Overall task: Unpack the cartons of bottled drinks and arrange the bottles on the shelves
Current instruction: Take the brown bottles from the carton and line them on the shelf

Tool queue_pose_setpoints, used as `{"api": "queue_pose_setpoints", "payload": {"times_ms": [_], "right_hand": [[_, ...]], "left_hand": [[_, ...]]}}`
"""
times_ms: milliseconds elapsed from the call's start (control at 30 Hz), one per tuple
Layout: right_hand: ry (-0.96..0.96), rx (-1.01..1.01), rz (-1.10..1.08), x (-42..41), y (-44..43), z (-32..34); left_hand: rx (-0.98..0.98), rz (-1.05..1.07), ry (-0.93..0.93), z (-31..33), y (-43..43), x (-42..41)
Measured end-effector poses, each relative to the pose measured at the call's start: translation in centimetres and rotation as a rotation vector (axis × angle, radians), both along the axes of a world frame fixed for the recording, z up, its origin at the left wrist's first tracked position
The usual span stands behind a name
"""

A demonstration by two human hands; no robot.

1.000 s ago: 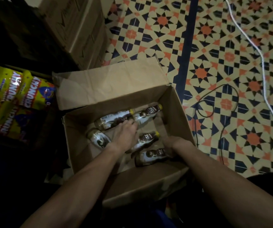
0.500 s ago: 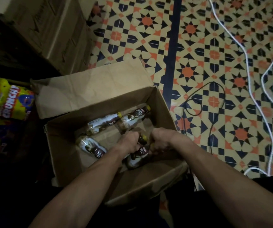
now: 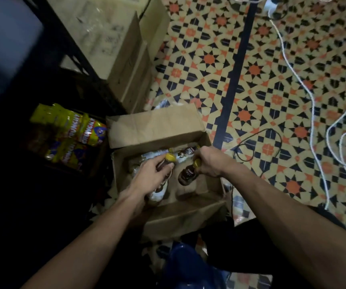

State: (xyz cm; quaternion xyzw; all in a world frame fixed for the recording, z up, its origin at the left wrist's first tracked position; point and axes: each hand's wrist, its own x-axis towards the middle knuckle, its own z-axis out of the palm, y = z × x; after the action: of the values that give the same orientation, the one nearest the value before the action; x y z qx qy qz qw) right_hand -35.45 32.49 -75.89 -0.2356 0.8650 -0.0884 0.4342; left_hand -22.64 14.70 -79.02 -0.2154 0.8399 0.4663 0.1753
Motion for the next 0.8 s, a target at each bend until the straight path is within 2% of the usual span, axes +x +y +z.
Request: {"api": "queue_pose_setpoints", "payload": {"times_ms": [267,433,600,800], "right_hand": [[0.091,-0.215,0.0,0.3,-1.2,20.4],[0.1,-0.376,-0.048,-0.3,-1.8,34.7],[0.107,-0.515,-0.035,-1.1,-2.0,44.3],[0.159,-0.692,0.049,-2.1,-3.1,53.0]], "left_hand": [[0.04,0.229,0.112,21.3,-1.1,0.0],[0.018,0.235,0.18,34.9,-1.2,-0.1],[-0.056,0.256,0.281,45.7,-0.5,-0.2],[-0.094,0.385,0.417,54.9,0.0,0.5]]}}
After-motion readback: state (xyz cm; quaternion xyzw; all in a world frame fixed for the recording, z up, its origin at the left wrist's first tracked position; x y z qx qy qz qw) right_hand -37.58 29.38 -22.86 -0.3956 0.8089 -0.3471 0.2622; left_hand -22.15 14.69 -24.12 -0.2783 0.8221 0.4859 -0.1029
